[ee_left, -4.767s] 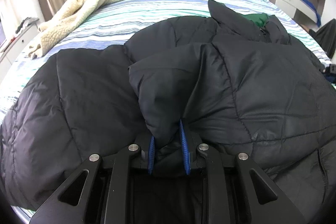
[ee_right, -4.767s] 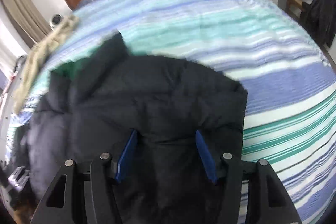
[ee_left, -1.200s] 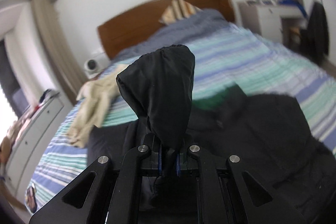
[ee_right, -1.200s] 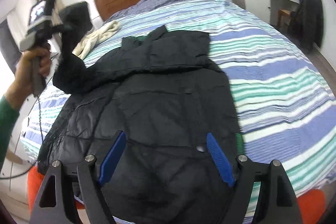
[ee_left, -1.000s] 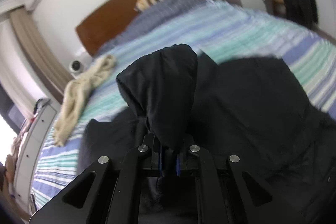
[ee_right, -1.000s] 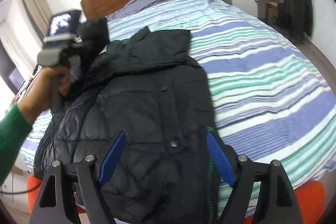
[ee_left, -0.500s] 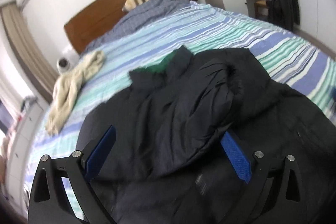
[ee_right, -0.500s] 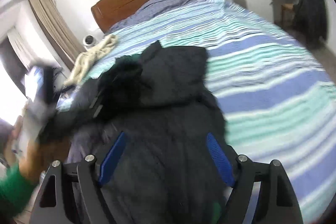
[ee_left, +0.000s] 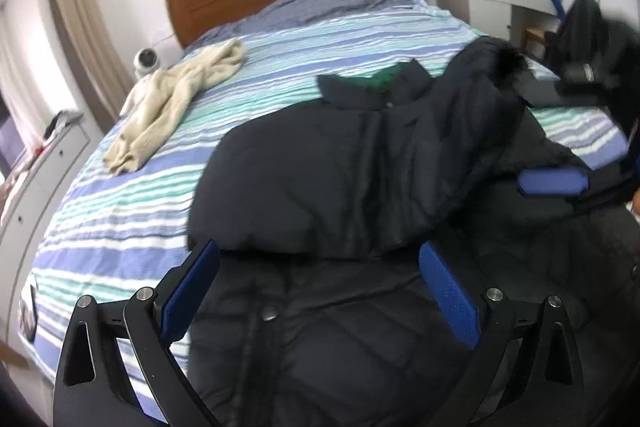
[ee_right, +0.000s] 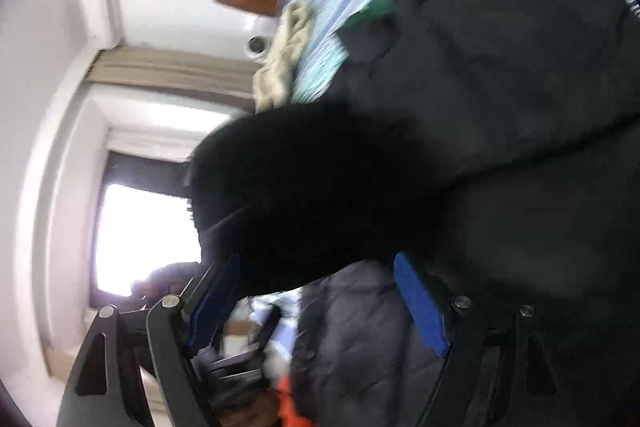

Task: Fold large clothes

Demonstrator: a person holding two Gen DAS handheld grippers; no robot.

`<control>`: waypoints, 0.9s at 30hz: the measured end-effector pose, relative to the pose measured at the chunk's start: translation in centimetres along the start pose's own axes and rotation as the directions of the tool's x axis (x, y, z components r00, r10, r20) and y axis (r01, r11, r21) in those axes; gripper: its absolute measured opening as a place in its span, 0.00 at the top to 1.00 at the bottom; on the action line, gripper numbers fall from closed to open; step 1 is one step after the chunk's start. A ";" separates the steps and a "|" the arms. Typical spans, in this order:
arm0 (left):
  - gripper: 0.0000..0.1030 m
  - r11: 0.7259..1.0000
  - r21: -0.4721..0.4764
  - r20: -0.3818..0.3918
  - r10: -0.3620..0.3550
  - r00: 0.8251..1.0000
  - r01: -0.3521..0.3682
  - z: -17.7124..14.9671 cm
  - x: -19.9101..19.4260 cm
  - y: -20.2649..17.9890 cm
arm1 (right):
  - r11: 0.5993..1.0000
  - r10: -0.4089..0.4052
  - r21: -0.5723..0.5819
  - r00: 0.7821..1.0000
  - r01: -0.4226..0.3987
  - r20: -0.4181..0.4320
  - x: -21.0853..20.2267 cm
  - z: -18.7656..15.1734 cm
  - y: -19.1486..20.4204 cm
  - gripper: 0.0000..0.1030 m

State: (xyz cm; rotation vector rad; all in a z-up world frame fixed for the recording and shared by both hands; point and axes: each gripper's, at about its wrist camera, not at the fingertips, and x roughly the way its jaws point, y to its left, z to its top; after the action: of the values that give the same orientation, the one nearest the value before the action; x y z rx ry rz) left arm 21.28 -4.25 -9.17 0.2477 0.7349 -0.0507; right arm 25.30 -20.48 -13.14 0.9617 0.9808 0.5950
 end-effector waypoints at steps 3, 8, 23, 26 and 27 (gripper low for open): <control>0.03 1.000 0.024 0.005 0.004 1.000 -0.004 -0.3 -0.2 -1.0 | 0.994 -0.083 -0.068 0.995 0.086 0.046 0.0 0.6 1.8 0.14; 0.03 0.999 -0.024 -0.008 -0.022 1.000 0.021 -1.5 -1.6 -0.1 | 0.979 -0.202 0.037 0.976 0.200 0.083 0.7 2.9 -1.3 0.10; 0.03 0.986 -0.160 -0.095 0.027 0.995 -0.042 -5.0 -0.9 5.8 | 0.766 -0.512 -0.175 0.752 0.619 0.415 -3.0 10.3 -0.6 0.84; 0.03 0.986 -0.164 -0.128 0.020 0.992 -0.041 -5.0 0.3 6.1 | 0.699 -0.629 -0.149 0.701 0.699 0.337 -1.2 10.0 -4.6 0.84; 0.03 0.986 -0.161 -0.137 0.016 0.990 -0.039 -4.9 0.6 6.2 | 0.697 -0.638 -0.145 0.699 0.703 0.323 -1.0 9.7 -5.6 0.84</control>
State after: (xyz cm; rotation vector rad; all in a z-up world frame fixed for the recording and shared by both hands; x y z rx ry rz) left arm 19.36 2.91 -11.78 0.1047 0.8657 0.0533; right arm 33.54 -27.73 -15.52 0.3628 0.9189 -0.0400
